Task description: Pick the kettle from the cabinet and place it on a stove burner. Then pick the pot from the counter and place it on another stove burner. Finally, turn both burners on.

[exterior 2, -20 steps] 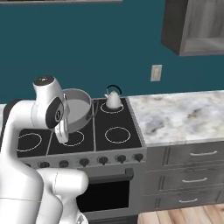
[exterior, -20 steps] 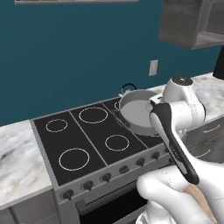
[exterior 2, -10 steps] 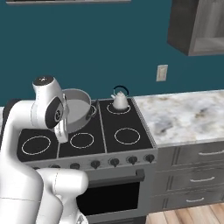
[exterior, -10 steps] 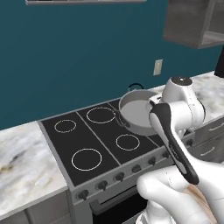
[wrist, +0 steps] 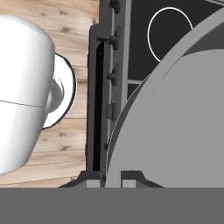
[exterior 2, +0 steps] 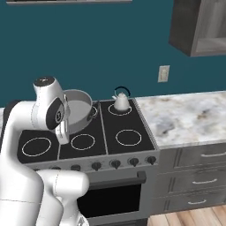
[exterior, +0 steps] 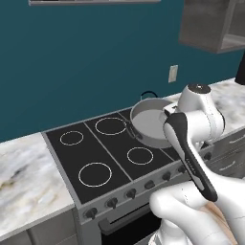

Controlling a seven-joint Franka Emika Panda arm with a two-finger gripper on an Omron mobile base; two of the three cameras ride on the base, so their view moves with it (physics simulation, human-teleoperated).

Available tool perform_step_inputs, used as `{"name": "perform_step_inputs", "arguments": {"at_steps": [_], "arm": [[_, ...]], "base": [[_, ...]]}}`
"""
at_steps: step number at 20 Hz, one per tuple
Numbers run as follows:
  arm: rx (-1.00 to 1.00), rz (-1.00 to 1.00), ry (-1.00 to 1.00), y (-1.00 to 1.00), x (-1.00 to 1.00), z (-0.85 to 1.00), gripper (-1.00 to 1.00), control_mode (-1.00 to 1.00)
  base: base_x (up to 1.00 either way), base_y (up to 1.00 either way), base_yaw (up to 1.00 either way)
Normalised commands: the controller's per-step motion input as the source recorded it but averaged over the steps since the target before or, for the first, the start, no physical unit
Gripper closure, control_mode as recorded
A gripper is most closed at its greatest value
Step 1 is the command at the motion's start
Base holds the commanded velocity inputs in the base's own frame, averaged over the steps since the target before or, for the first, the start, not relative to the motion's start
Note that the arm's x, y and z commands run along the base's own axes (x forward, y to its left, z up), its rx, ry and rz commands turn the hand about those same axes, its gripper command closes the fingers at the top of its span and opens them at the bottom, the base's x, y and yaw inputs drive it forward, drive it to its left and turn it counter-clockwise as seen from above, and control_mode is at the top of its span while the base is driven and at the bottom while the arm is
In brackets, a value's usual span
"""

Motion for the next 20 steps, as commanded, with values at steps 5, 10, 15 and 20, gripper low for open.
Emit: {"name": "perform_step_inputs", "arguments": {"at_steps": [5,10,15,20], "arm": [[0.0,0.0,0.0,0.0,0.0,0.0,1.0,1.0],[0.0,0.0,0.0,0.0,0.0,0.0,1.0,1.0],[0.0,0.0,0.0,0.0,0.0,0.0,1.0,1.0],[0.0,0.0,0.0,0.0,0.0,0.0,1.0,1.0]], "base": [[0.13,-0.11,0.0],[0.13,-0.31,0.0],[0.19,-0.25,0.0],[0.36,-0.12,0.04]]}}
